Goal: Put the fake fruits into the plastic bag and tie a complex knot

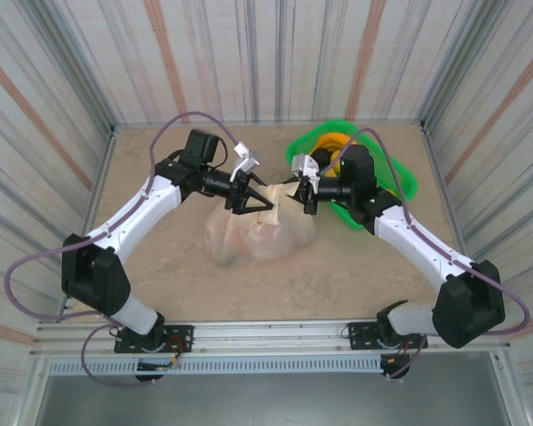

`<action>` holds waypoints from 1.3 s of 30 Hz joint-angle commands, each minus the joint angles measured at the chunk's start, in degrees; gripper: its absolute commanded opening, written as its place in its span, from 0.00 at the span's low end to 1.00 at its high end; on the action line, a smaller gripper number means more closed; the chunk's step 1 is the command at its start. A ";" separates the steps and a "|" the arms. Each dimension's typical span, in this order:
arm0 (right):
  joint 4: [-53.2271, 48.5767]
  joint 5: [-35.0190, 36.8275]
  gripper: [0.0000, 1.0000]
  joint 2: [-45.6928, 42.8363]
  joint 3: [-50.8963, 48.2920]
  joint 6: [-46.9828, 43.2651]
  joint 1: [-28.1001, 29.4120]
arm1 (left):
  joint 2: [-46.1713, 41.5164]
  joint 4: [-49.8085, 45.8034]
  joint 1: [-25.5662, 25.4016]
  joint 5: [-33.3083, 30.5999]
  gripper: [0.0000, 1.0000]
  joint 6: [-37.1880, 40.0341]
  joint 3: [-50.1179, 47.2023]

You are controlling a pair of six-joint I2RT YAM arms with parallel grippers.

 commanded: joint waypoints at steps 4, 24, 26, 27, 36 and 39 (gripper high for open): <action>0.79 1.93 0.00 -1.64 -0.35 -2.18 0.57 | 0.90 -2.67 -0.48 1.57 0.53 1.57 1.59; 0.07 -0.19 0.14 -3.43 -1.90 1.19 -1.76 | 0.26 -6.27 0.18 0.28 0.01 4.11 2.56; -6.32 -0.51 0.26 -3.79 -0.42 -0.33 -2.53 | -0.56 -6.39 0.28 -0.91 0.00 4.55 2.38; -9.12 -0.61 0.32 -4.03 0.07 -0.95 -2.88 | -0.77 -6.50 0.29 -1.43 0.00 4.88 2.46; -26.56 -4.95 0.88 -8.17 2.39 -4.98 -7.30 | -1.73 -7.52 0.18 -3.57 0.00 8.99 2.79; -28.00 -7.91 1.00 -6.70 5.03 -3.83 -8.52 | -2.11 -7.83 0.05 -4.14 0.00 11.03 2.89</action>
